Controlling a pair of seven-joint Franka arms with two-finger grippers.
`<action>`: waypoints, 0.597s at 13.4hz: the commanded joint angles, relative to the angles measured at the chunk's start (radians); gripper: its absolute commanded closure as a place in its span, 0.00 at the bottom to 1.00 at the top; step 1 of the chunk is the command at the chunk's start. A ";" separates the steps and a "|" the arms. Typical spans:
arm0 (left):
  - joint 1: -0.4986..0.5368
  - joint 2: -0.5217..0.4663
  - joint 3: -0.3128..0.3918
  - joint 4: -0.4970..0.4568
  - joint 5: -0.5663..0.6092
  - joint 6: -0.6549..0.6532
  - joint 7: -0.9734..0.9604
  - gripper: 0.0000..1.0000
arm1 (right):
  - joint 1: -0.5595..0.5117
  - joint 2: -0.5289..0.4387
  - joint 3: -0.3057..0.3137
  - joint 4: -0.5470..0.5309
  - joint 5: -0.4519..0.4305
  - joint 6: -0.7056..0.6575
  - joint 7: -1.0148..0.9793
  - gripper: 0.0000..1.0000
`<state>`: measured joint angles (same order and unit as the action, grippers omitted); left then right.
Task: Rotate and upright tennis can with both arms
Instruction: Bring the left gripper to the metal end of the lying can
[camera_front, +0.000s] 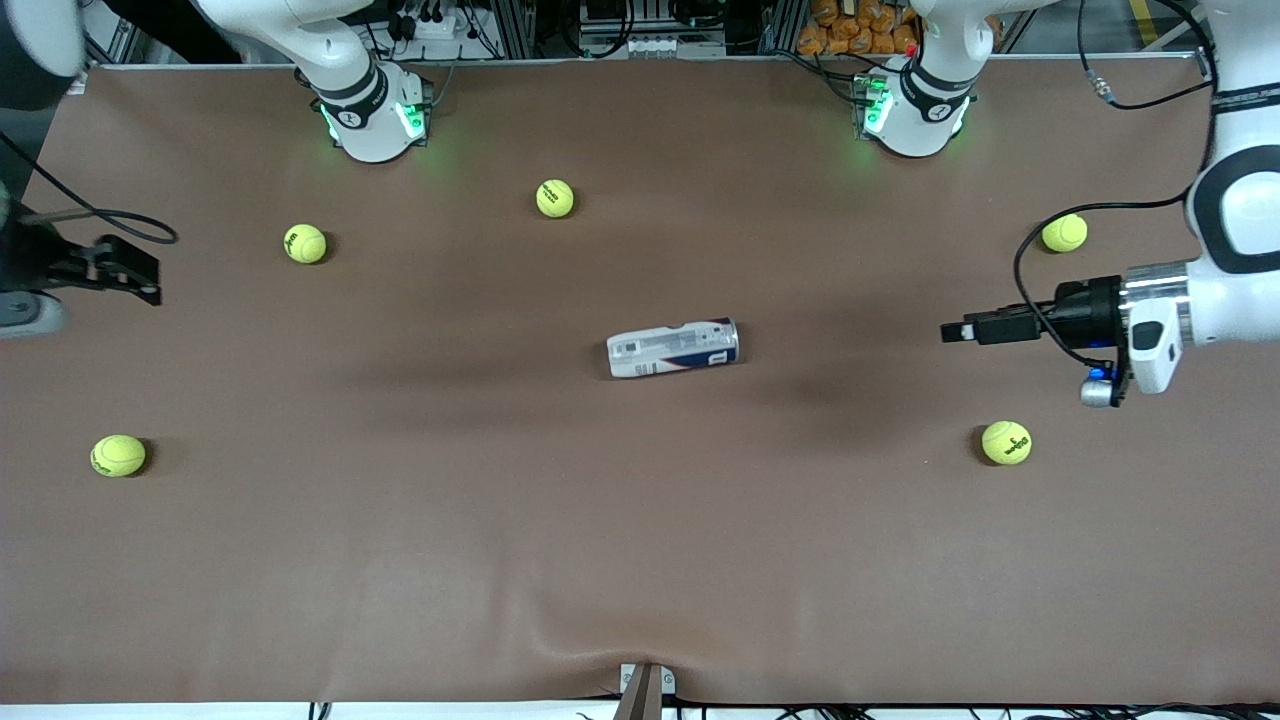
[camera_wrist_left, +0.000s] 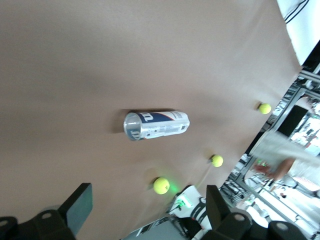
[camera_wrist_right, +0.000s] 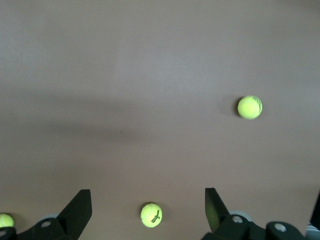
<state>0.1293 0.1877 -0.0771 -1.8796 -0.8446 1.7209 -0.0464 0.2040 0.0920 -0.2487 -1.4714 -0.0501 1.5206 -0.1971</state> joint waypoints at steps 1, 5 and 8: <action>0.004 -0.039 -0.050 -0.097 -0.079 0.104 0.032 0.00 | -0.055 -0.104 0.012 -0.110 0.042 0.013 0.030 0.00; 0.004 -0.037 -0.141 -0.180 -0.160 0.277 0.085 0.00 | -0.051 -0.158 0.017 -0.121 0.041 -0.046 0.180 0.00; 0.001 -0.027 -0.185 -0.265 -0.295 0.390 0.219 0.00 | -0.049 -0.190 0.020 -0.113 0.039 -0.065 0.180 0.00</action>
<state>0.1264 0.1855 -0.2397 -2.0711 -1.0535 2.0505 0.0946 0.1525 -0.0498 -0.2326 -1.5547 -0.0225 1.4596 -0.0412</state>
